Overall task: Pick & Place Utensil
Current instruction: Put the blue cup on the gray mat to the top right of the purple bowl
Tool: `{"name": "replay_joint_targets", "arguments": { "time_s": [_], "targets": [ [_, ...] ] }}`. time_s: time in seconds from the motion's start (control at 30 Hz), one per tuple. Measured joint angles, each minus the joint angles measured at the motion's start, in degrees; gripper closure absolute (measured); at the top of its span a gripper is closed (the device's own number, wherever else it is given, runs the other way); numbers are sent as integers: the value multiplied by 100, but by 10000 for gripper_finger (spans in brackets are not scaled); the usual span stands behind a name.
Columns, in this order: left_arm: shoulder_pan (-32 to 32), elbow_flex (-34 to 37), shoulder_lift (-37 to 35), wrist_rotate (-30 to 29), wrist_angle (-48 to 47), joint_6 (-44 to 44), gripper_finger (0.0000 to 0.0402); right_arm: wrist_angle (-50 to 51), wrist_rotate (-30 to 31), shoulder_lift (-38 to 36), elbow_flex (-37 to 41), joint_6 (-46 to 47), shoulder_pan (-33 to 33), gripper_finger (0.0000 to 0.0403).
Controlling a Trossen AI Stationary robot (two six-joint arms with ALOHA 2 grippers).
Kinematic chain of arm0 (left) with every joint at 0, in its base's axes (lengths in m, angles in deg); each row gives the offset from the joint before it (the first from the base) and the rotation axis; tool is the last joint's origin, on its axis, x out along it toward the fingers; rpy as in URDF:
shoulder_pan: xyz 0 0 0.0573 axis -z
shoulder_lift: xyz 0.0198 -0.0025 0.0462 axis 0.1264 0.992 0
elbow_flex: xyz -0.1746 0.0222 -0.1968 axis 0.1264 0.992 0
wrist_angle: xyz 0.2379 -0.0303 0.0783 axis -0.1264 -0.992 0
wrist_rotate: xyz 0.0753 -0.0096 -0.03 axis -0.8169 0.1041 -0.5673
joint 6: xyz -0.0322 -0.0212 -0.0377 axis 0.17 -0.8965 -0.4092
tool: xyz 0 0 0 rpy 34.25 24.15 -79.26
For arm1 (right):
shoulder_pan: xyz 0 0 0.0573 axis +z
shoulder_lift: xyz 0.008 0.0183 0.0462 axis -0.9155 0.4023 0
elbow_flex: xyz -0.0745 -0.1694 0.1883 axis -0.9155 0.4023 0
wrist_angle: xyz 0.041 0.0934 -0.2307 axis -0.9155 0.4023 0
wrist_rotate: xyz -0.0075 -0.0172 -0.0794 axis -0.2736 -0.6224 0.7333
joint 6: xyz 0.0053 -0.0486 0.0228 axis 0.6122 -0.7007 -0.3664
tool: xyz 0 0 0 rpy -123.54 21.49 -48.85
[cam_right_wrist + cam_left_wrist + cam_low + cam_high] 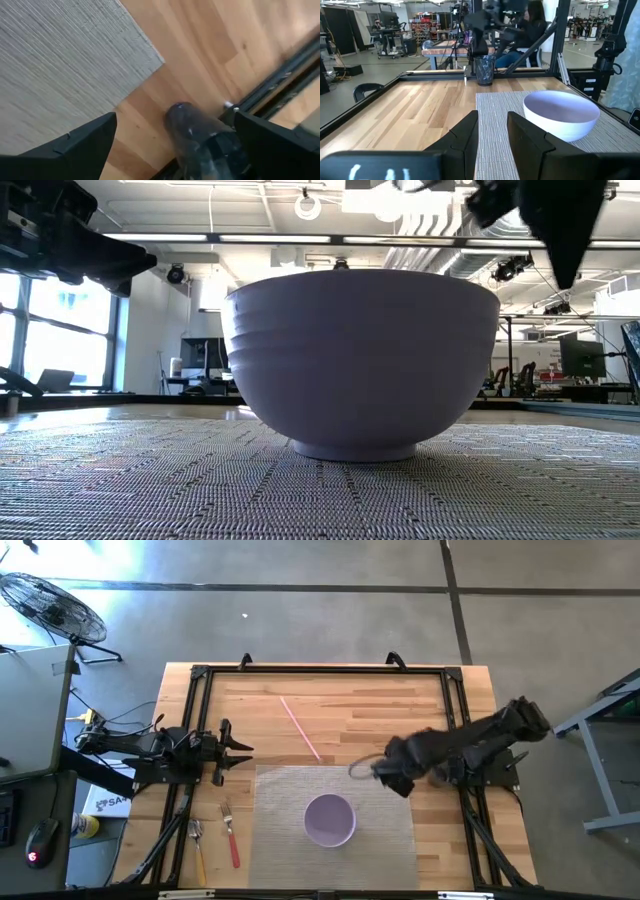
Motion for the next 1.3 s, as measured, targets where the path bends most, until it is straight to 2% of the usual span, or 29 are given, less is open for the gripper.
{"name": "replay_joint_targets", "arguments": {
  "time_s": [0.33, 0.53, 0.73, 1.0, 1.1, 1.3],
  "targets": [
    [2, 0, 0, 0, 0, 0, 300, 16, -351, 57, 0, -1290, -1804, 3],
    [1, 0, -1, 2, 0, 0, 300, 13, -683, 98, 4, -1988, -2530, 3],
    [1, 0, -1, 1, 0, 0, 300, 12, -920, 413, 4, -2584, -2979, 3],
    [0, 0, -1, 0, 0, 0, 300, 11, -1360, 1282, 7, -3448, -3328, 3],
    [0, 0, 0, 0, 0, 0, 300, 9, -1393, 1581, 9, -3663, -3419, 4],
    [2, 0, -2, 2, 0, 0, 300, -11, -1903, 1921, 144, -3910, -3438, 5]
  ]
}}
